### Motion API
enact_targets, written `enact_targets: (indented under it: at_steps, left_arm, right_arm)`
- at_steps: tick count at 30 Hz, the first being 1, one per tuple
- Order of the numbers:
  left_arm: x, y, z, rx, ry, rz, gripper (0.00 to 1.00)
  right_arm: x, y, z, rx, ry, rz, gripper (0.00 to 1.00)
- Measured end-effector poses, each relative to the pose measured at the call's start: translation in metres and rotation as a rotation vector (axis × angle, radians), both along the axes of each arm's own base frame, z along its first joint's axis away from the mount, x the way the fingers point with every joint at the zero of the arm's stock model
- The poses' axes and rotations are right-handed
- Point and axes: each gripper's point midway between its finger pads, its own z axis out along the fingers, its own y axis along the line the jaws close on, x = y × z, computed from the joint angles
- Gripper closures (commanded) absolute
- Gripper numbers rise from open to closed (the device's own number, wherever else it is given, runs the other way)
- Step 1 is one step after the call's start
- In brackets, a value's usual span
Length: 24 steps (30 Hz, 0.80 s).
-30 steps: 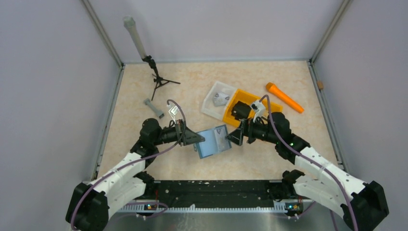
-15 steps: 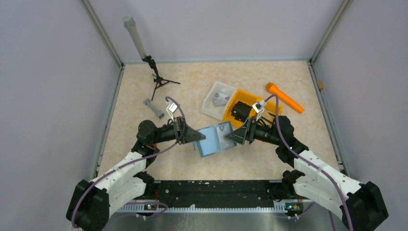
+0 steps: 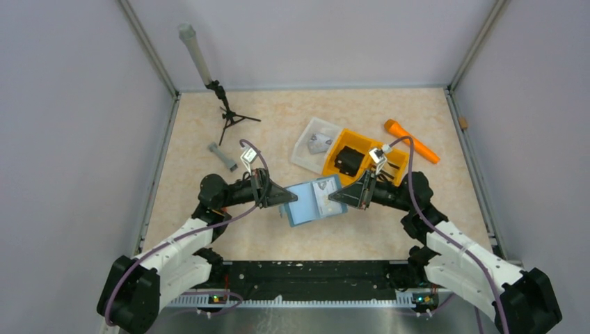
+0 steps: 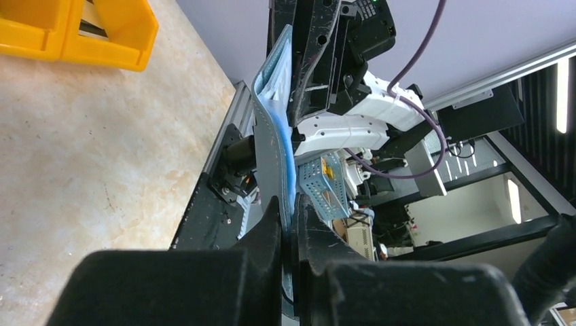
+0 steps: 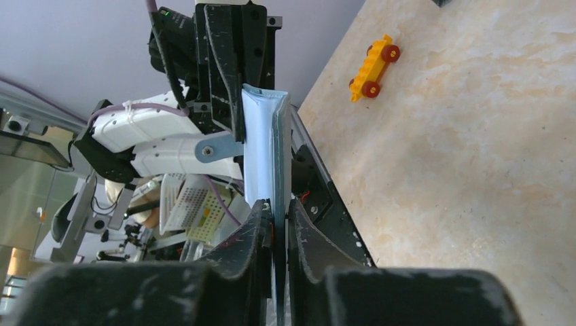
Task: Take the credit cards out of the card holder
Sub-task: Remove the credit card from the card holder.
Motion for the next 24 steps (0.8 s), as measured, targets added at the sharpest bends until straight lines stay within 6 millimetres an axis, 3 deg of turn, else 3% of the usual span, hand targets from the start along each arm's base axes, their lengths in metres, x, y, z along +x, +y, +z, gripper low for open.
enact_targets:
  at_steps: [2,8,11,14,20,24]
  left_arm:
    - [0.000,0.000,-0.001,0.004,-0.003,0.002,0.94]
    - [0.011,0.002,-0.020,0.108,-0.011,0.057,0.49]
    - [0.028,0.005,-0.029,0.227,-0.017,0.136,0.37]
    - [0.041,0.013,-0.032,0.337,-0.043,0.204,0.35]
    - [0.046,0.027,-0.051,0.482,-0.040,0.259,0.37]
    - [0.047,0.034,-0.060,0.542,-0.024,0.282,0.45]
  right_arm:
    - [-0.001,0.000,0.001,0.005,0.003,0.002,1.00]
    - [-0.002,-0.001,-0.002,-0.003,0.031,-0.002,1.00]
    - [0.000,-0.003,-0.005,-0.014,0.053,-0.027,1.00]
    - [0.005,-0.005,-0.010,-0.030,0.075,-0.062,1.00]
    - [0.018,-0.014,-0.037,-0.127,0.126,-0.164,1.00]
    - [0.028,-0.021,-0.053,-0.189,0.138,-0.236,1.00]
